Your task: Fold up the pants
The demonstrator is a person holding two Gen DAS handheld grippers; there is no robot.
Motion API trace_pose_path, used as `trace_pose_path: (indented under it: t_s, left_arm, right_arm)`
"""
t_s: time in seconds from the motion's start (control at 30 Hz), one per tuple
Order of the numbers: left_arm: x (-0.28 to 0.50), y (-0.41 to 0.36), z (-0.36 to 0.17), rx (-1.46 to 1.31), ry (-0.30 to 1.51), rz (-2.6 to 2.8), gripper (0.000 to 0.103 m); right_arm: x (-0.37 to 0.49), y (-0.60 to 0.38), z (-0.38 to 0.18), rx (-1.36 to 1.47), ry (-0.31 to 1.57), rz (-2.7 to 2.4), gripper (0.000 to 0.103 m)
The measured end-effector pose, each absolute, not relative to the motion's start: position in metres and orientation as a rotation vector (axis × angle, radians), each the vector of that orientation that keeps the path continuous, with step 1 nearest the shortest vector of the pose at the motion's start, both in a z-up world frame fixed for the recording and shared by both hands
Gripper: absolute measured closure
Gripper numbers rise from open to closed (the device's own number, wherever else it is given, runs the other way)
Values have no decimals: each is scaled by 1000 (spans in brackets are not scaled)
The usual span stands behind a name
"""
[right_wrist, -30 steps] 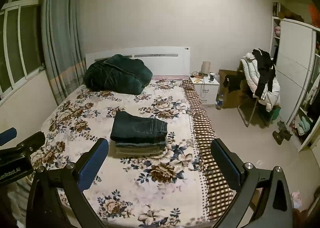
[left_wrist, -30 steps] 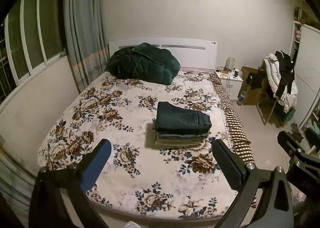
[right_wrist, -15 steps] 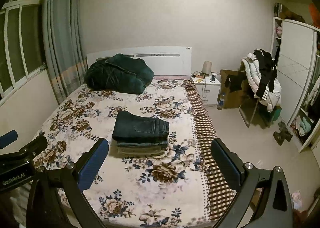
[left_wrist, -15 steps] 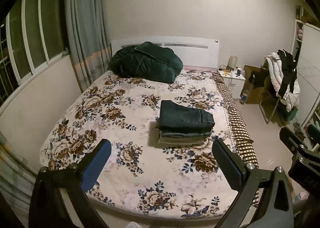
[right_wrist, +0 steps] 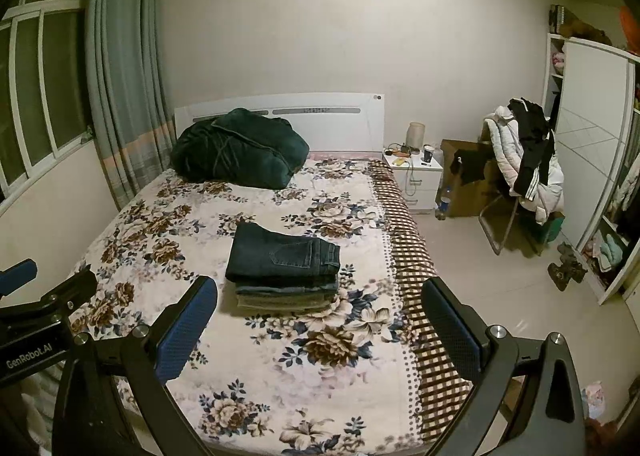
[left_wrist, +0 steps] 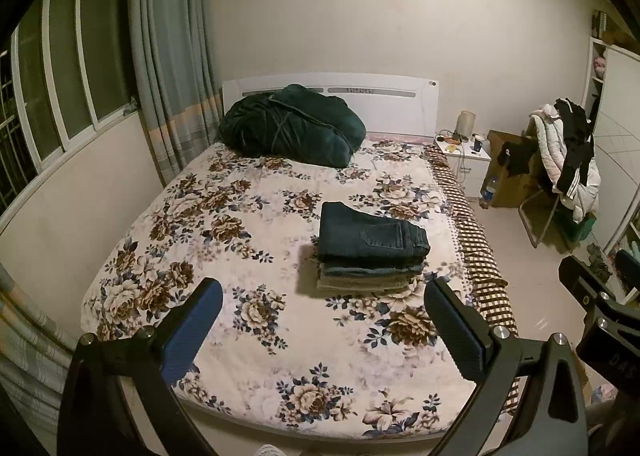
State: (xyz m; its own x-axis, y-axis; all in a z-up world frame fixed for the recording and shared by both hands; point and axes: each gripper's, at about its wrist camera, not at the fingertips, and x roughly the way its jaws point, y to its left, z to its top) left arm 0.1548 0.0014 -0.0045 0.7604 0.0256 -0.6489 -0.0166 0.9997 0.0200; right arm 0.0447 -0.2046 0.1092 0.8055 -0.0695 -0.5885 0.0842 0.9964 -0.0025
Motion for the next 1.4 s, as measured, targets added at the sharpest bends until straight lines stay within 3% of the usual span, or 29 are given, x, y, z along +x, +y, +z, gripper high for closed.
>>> trace_pose_path:
  t_s: [1.4]
  left_arm:
    - [160,3,-1,-5,719,34,0]
  right_arm:
    - [55,-201,109,14,638,-66,0]
